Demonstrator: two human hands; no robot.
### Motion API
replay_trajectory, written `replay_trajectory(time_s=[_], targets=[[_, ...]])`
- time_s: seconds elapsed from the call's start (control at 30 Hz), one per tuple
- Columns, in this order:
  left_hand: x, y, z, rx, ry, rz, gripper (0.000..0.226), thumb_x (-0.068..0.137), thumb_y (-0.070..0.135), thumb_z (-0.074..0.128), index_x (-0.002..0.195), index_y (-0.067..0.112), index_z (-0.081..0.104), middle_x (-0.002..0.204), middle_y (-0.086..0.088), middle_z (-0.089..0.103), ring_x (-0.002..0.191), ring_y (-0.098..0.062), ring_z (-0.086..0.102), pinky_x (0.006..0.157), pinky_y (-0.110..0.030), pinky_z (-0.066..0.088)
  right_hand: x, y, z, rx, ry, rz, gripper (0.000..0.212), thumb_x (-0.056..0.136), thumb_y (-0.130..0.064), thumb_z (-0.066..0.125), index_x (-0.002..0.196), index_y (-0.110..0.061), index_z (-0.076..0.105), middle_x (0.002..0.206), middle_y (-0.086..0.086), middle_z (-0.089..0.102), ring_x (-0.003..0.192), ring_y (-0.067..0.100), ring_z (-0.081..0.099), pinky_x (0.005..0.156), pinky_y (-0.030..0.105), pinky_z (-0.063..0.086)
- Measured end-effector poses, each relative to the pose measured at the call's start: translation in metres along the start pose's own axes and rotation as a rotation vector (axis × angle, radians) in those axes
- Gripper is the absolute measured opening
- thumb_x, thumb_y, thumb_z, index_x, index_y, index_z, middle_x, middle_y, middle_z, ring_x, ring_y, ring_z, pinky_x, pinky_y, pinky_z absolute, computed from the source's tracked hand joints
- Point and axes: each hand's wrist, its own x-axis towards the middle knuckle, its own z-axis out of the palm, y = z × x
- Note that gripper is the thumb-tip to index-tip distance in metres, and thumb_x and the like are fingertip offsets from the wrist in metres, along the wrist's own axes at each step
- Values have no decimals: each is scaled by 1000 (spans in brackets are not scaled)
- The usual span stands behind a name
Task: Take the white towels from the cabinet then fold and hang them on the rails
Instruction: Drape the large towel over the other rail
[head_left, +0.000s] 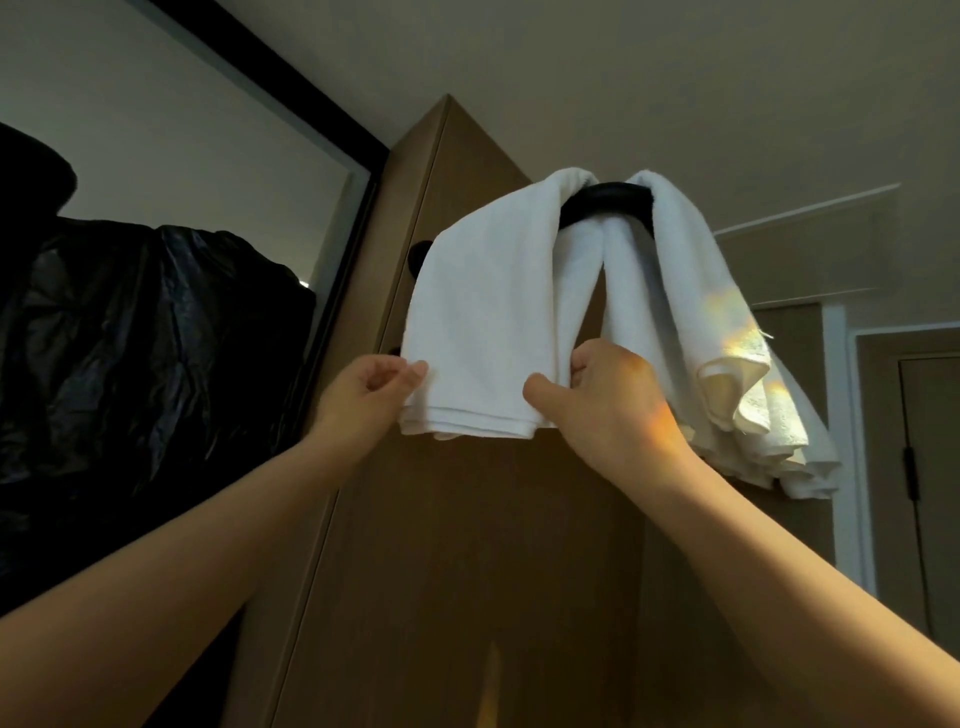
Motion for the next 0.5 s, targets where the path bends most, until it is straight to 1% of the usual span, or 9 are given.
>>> replay_trajectory(time_s=[0.03, 0.1, 0.13, 0.17, 0.23, 0.27, 0.37, 0.43, 0.5], targets=[[5, -3, 2, -88, -60, -64, 28, 90, 41, 61, 107, 18, 63, 111, -2, 66, 100, -17, 66, 86, -33, 56, -2, -1, 2, -7, 20, -9, 26, 88, -32, 65, 96, -16, 45, 79, -4, 49, 63, 7, 48, 41, 12, 31], [12, -7, 7, -165, -114, -106, 28, 93, 38, 58, 106, 14, 61, 111, -4, 66, 102, -19, 66, 85, -32, 56, -6, -2, 5, -22, 37, -51, 50, 90, -34, 64, 127, -24, 31, 97, -2, 52, 78, 10, 56, 50, 12, 35], [15, -10, 9, -159, -126, -105, 29, 93, 39, 57, 107, 13, 60, 111, -4, 66, 102, -19, 66, 83, -31, 57, -7, -2, 6, -24, 38, -73, 56, 91, -34, 63, 133, -28, 27, 100, -1, 53, 79, 10, 57, 50, 12, 36], [18, -13, 10, -175, -141, -111, 32, 94, 39, 56, 108, 11, 59, 111, -5, 66, 101, -19, 66, 78, -29, 58, -8, -4, 5, -13, 30, -93, 53, 91, -33, 62, 134, -29, 29, 98, -1, 55, 74, 7, 56, 46, 11, 36], [24, -18, 11, -276, -208, -170, 42, 94, 40, 56, 115, 4, 57, 114, -9, 66, 99, -21, 68, 70, -27, 58, -8, -5, 5, 52, 12, -89, 39, 92, -30, 62, 125, -29, 42, 88, -3, 59, 63, 4, 52, 41, 9, 37], [27, -21, 11, -348, -247, -215, 47, 93, 41, 56, 120, 2, 55, 117, -11, 66, 101, -23, 68, 71, -29, 58, -7, -6, 4, 85, 9, -82, 32, 91, -29, 63, 119, -28, 48, 84, -4, 61, 60, 5, 53, 42, 10, 37], [30, -27, 10, -506, -354, -295, 45, 95, 46, 51, 124, 12, 56, 122, -8, 66, 110, -25, 65, 85, -37, 57, -6, -6, 4, 117, 3, -87, 17, 88, -28, 66, 102, -28, 56, 70, -3, 60, 57, 11, 54, 50, 23, 43], [29, -36, 12, -563, -414, -341, 48, 92, 52, 50, 124, 19, 59, 123, -7, 66, 113, -26, 63, 97, -44, 51, -6, -7, 4, 127, 8, -79, 12, 86, -30, 67, 92, -31, 57, 70, 2, 64, 60, 17, 59, 57, 34, 50], [28, -44, 18, -677, -460, -395, 54, 87, 56, 54, 127, 21, 58, 125, -8, 65, 114, -27, 62, 100, -48, 48, -7, -7, 5, 139, 18, -71, 14, 85, -32, 68, 82, -35, 55, 73, 2, 69, 64, 14, 65, 61, 31, 54]])
